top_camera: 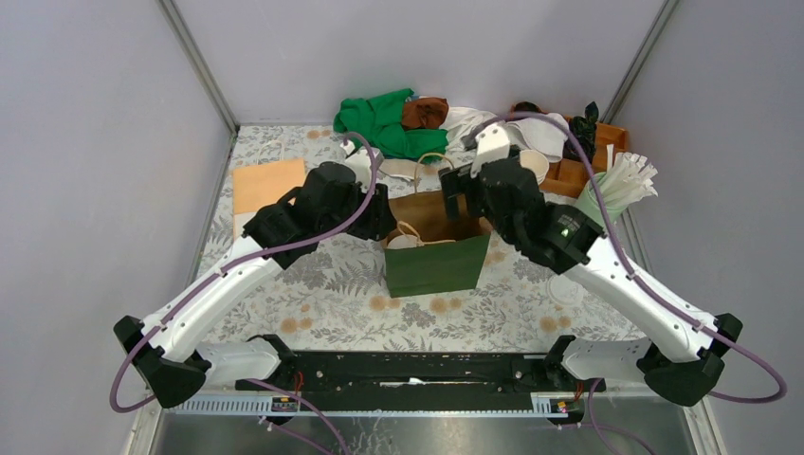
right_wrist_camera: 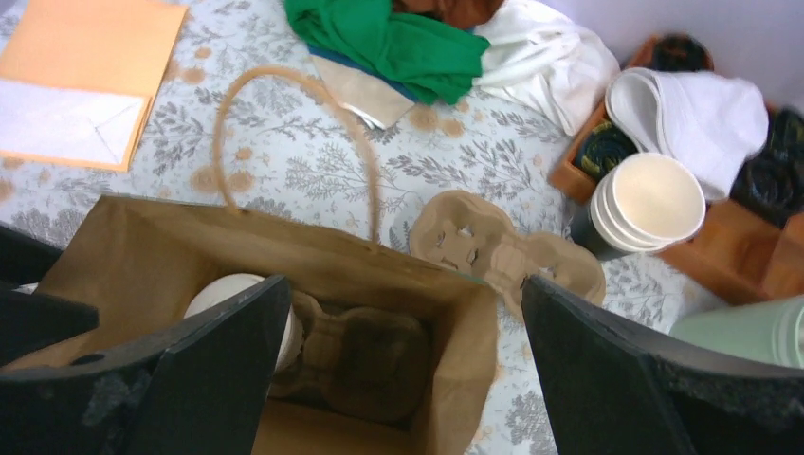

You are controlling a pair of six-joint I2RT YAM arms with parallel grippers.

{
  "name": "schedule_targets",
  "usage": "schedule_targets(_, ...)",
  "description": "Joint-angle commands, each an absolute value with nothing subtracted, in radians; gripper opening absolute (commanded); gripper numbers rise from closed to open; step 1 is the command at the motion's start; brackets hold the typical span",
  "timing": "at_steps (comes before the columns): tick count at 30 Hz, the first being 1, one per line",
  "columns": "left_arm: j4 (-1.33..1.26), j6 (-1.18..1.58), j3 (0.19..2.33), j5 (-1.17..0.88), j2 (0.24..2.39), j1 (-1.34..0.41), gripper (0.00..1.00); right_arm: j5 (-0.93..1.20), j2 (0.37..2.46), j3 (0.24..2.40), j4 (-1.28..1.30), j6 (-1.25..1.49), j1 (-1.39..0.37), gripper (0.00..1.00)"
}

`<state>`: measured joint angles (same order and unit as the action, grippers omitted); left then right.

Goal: Pack the takeout coffee
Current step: Place the coffee cup on the cup tray.

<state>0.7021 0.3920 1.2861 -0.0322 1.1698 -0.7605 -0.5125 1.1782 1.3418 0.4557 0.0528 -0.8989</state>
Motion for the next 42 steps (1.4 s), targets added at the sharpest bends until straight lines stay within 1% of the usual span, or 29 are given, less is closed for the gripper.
schedule_targets(1, 0.666, 0.427, 1.359, 0.042, 1.169, -0.763, 0.49, -0.518, 1.236, 1.507, 0.743, 0.277, -0.792, 1.00)
schedule_targets(4, 0.698, 0.442, 1.387, 0.086, 1.161, -0.763, 0.61, -0.513, 1.270, 1.583, 0.874, 0.319, -0.742, 1.00)
schedule_targets(6, 0.718, 0.466, 1.393, 0.122, 1.154, -0.762, 0.70, -0.407, 1.273, 1.596, 0.903, 0.309, -0.683, 1.00)
schedule_targets(8, 0.764, 0.501, 1.409, 0.165, 1.162, -0.762, 0.80, -0.299, 1.276, 1.599, 0.921, 0.325, -0.622, 0.99)
schedule_targets(10, 0.819, 0.538, 1.439, 0.207, 1.180, -0.761, 0.95, -0.195, 1.288, 1.606, 0.941, 0.357, -0.568, 0.95)
schedule_targets(11, 0.842, 0.556, 1.460, 0.219, 1.190, -0.758, 0.98, -0.157, 1.298, 1.610, 0.952, 0.372, -0.545, 0.93)
schedule_targets(12, 0.863, 0.574, 1.479, 0.226, 1.199, -0.753, 0.99, -0.128, 1.311, 1.619, 0.963, 0.385, -0.526, 0.92)
schedule_targets(15, 0.919, 0.597, 1.542, 0.226, 1.226, -0.744, 0.99, -0.102, 1.348, 1.645, 0.988, 0.400, -0.496, 0.89)
schedule_targets(18, 0.926, 0.618, 1.539, 0.223, 1.225, -0.720, 0.99, -0.083, 1.366, 1.655, 0.998, 0.405, -0.476, 0.86)
schedule_targets(22, 0.856, 0.577, 1.493, 0.087, 1.210, -0.669, 0.98, -0.047, 1.379, 1.651, 1.010, 0.428, -0.449, 0.83)
schedule_targets(25, 0.840, 0.541, 1.496, 0.007, 1.237, -0.666, 0.88, -0.037, 1.392, 1.662, 1.013, 0.430, -0.444, 0.81)
schedule_targets(27, 0.885, 0.541, 1.527, 0.005, 1.275, -0.666, 0.82, -0.041, 1.397, 1.671, 1.017, 0.432, -0.445, 0.74)
schedule_targets(29, 0.919, 0.534, 1.546, -0.025, 1.309, -0.666, 0.78, -0.040, 1.405, 1.672, 1.023, 0.433, -0.445, 0.72)
schedule_targets(32, 0.927, 0.534, 1.547, -0.045, 1.333, -0.666, 0.74, -0.032, 1.422, 1.669, 1.026, 0.435, -0.444, 0.71)
schedule_targets(35, 0.917, 0.533, 1.543, -0.053, 1.348, -0.666, 0.72, -0.028, 1.438, 1.674, 1.021, 0.434, -0.445, 0.66)
schedule_targets(38, 0.916, 0.533, 1.551, -0.053, 1.374, -0.665, 0.68, -0.024, 1.464, 1.681, 1.023, 0.429, -0.445, 0.64)
schedule_targets(42, 0.916, 0.531, 1.561, -0.058, 1.403, -0.666, 0.63, -0.003, 1.490, 1.689, 1.032, 0.426, -0.445, 0.57)
